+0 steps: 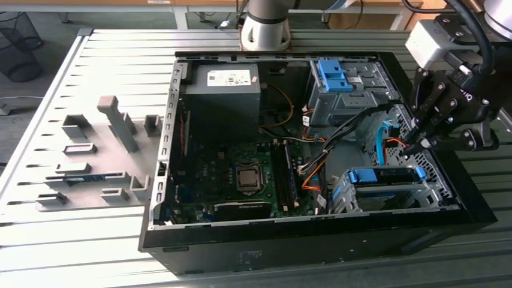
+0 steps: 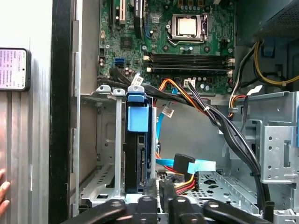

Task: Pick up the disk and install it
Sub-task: 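Insert the first disk wire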

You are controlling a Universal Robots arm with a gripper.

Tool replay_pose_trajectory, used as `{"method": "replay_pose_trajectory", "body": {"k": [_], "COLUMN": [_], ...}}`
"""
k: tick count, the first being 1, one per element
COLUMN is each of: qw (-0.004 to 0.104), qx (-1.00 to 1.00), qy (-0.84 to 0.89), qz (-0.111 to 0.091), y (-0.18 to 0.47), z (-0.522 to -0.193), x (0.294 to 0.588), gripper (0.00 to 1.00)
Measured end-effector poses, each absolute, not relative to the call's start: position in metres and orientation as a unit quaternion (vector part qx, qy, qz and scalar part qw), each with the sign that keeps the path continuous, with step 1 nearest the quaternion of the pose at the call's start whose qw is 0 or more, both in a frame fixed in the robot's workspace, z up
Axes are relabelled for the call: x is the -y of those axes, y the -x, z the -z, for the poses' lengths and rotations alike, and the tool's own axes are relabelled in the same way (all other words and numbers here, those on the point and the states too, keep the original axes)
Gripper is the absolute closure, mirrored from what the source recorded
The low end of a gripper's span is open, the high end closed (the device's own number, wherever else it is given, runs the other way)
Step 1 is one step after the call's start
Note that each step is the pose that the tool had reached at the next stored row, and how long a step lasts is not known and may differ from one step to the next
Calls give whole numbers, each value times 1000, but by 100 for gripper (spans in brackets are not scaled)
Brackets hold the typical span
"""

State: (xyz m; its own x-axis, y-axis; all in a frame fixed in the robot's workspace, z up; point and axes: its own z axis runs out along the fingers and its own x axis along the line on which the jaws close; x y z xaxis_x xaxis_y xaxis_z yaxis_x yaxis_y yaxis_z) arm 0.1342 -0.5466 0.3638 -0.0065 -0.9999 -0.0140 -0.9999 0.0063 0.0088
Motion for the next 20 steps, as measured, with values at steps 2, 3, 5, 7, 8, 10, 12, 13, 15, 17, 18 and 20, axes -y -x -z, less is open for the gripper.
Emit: {"method": "replay_pose_trajectory", "body": {"k": [2,3,5,7,8,10,12,13,15,17,18,20], "qw": [2,2,2,2,2,2,2,2,2,2,2,2], "qx": [-709,-709,-709,-709,-708,-708,-708,-708,-708,-708,-708,-708], "qy": [705,705,705,706,706,706,706,706,706,706,706,706], "qz": [-8,-8,-8,-8,-8,-8,-8,-8,-8,-8,-8,-8], "y": [-134,-134,-135,-135,-135,-136,-136,-136,-136,-136,-136,-136], "z": [-363,-362,-361,-360,-359,-358,-357,-356,-355,-354,-353,-352], "x": [546,546,546,546,546,546,545,545,545,544,544,544], "gripper": [76,76,76,76,76,76,76,76,76,76,76,76]}}
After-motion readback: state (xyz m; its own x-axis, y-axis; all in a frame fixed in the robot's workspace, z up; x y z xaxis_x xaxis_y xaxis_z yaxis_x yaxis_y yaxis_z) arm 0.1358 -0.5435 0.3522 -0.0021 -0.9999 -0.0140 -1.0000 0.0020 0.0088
